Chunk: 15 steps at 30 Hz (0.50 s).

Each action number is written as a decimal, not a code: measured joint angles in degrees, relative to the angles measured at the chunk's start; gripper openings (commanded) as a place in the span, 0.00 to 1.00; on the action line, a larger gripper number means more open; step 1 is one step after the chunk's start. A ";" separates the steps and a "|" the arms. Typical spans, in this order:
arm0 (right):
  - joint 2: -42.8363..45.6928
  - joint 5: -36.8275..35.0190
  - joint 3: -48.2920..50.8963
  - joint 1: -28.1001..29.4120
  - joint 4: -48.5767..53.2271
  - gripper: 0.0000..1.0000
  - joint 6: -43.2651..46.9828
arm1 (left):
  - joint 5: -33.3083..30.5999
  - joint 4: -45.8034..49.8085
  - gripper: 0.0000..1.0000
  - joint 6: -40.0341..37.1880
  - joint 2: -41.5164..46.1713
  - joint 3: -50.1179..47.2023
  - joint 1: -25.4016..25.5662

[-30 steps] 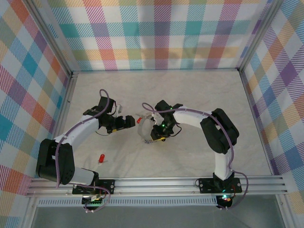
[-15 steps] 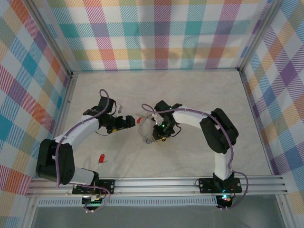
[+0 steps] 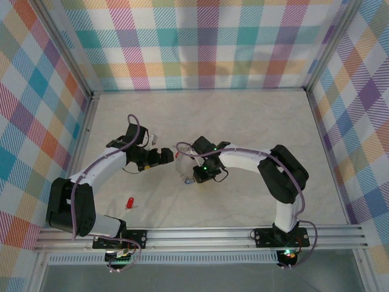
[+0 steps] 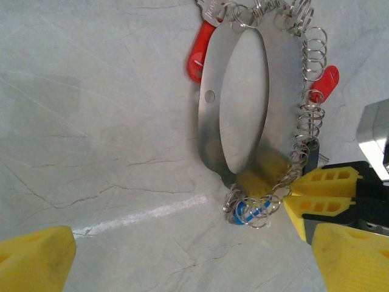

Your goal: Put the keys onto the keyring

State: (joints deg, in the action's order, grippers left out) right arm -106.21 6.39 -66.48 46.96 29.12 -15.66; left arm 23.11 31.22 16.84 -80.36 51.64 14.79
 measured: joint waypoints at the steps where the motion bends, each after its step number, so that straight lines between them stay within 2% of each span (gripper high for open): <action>1: 0.92 -0.07 1.11 0.00 -0.85 0.20 0.04 | 0.00 -0.04 1.00 0.02 0.04 0.00 0.00; 10: 2.80 0.72 2.40 -0.11 -6.49 0.16 2.86 | -0.04 -0.04 1.00 0.00 2.47 0.00 0.00; 12: 2.80 0.70 2.40 -0.11 -6.84 0.25 3.10 | -0.02 -0.07 0.99 -0.02 2.78 0.00 0.00; 15: 2.91 0.63 2.40 -0.11 -6.69 0.27 3.06 | 0.02 -0.11 1.00 -0.02 3.08 -0.04 0.00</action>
State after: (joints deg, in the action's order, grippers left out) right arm -103.31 7.03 -64.07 46.85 22.44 -12.60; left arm 23.14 31.11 16.82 -77.28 51.59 14.79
